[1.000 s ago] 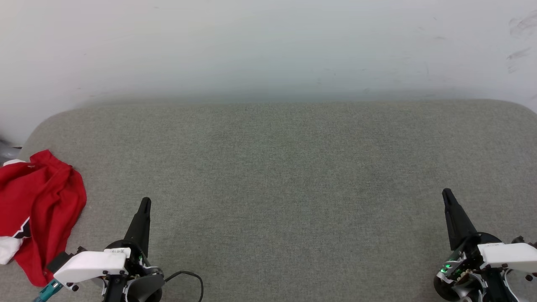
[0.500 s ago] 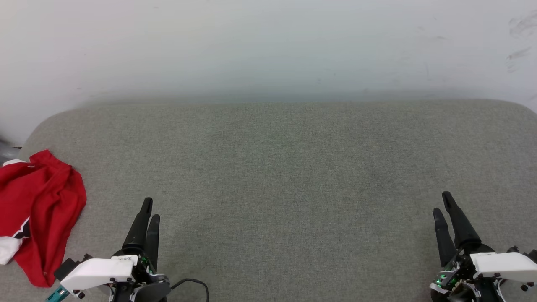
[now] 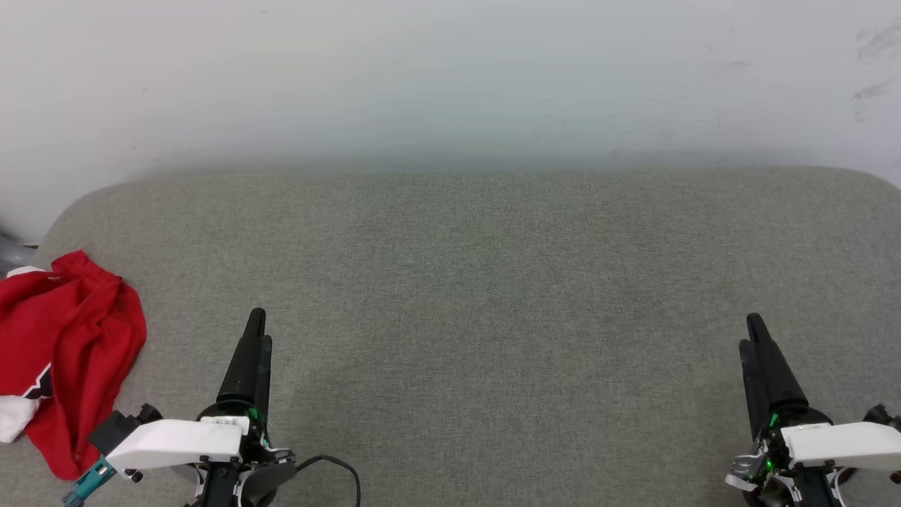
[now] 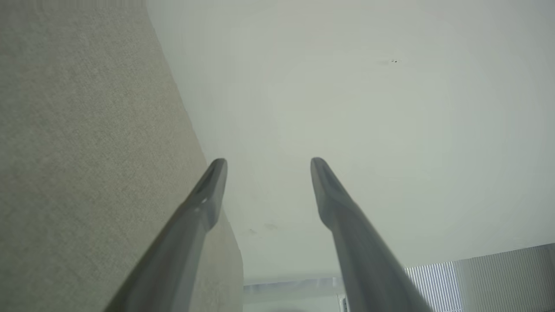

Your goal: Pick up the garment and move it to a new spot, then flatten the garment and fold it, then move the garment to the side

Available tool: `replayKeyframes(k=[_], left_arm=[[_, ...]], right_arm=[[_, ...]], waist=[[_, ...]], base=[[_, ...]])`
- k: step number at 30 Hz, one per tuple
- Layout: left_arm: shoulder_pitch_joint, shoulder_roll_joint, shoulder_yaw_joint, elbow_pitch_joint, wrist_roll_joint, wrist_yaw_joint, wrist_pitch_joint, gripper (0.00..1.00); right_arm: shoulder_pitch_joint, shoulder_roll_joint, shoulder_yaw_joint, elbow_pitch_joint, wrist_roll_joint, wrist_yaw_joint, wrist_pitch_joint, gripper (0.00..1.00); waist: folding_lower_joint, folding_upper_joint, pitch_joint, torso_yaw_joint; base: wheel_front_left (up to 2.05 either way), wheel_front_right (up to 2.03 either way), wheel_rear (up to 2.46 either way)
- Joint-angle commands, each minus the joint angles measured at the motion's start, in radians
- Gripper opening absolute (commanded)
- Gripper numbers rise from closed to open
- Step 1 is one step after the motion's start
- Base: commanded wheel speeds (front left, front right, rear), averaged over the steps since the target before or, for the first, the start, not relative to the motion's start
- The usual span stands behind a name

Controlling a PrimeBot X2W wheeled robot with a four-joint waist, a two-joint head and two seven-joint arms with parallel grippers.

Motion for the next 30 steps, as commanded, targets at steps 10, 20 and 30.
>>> replayKeyframes(k=[10, 20, 30], left_arm=[[0.002, 0.011, -0.033, -0.065, 0.234, 0.0, -0.046, 1.0], [0.011, 0.023, -0.048, -0.089, 0.491, 0.0, -0.082, 1.0], [0.015, 0.041, -0.041, -0.102, 0.726, 0.0, -0.116, 1.0]], right_arm=[[0.006, -0.002, 0.0, -0.081, -0.294, 0.0, -0.045, 1.0], [0.025, -0.002, 0.004, -0.11, -0.567, 0.0, -0.064, 1.0], [0.03, -0.002, -0.001, -0.146, -0.793, 0.0, -0.039, 1.0]], waist=[[0.0, 0.0, -0.003, 0.005], [0.0, 0.0, -0.006, 0.007], [0.0, 0.0, -0.002, 0.007]], base=[[0.0, 0.0, 0.0], [0.0, 0.0, 0.0], [0.0, 0.0, 0.0]])
